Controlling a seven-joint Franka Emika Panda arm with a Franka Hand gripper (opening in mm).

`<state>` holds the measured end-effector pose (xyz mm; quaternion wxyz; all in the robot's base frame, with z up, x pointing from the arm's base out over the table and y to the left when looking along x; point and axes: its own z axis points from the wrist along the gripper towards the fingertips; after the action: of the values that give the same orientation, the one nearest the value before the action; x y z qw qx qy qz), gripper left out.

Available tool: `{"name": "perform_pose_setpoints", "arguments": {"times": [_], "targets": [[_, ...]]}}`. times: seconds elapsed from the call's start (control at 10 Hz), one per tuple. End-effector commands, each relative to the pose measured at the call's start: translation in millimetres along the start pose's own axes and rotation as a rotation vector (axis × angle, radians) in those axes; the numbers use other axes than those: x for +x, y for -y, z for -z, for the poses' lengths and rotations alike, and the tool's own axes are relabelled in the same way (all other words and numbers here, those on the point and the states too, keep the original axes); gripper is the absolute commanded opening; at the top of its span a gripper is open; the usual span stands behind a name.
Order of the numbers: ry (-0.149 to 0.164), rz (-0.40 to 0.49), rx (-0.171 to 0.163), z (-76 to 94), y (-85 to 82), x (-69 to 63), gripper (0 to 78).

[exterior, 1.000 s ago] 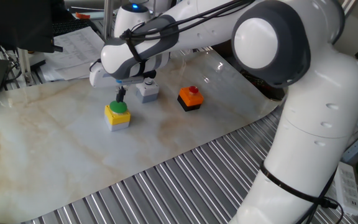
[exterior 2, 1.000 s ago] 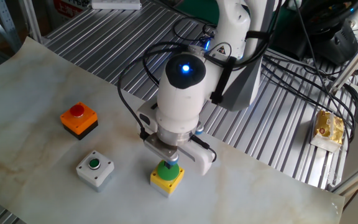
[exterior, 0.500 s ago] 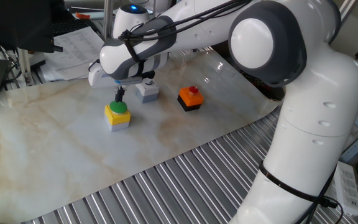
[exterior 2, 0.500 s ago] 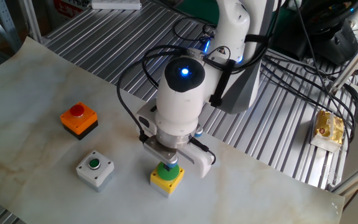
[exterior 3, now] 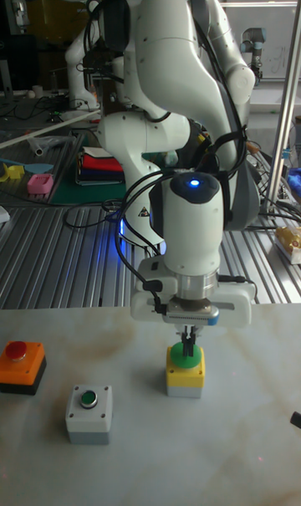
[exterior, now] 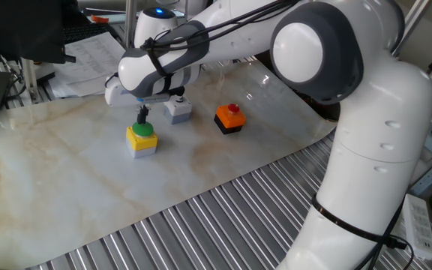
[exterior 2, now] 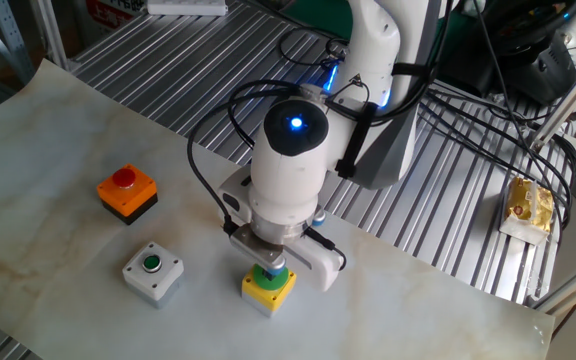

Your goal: Press three buttons from left to right in sequence

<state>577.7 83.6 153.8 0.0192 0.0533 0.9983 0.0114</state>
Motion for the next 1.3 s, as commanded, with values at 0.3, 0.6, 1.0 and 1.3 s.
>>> {"name": "perform_pose_setpoints", "arguments": {"times": [0.3,0.6,1.0,1.3], "targets": [[0.003,0.0,0.002,1.1,0.1,-1.1,1.2],[0.004,0.002,0.005,-0.3,0.6,-0.3,1.2],[0.016,-0.005,0.005,-5.2,2.0,3.1,1.2],[0.018,-0.01,0.004,-6.9,1.1,5.0,1.2]]}}
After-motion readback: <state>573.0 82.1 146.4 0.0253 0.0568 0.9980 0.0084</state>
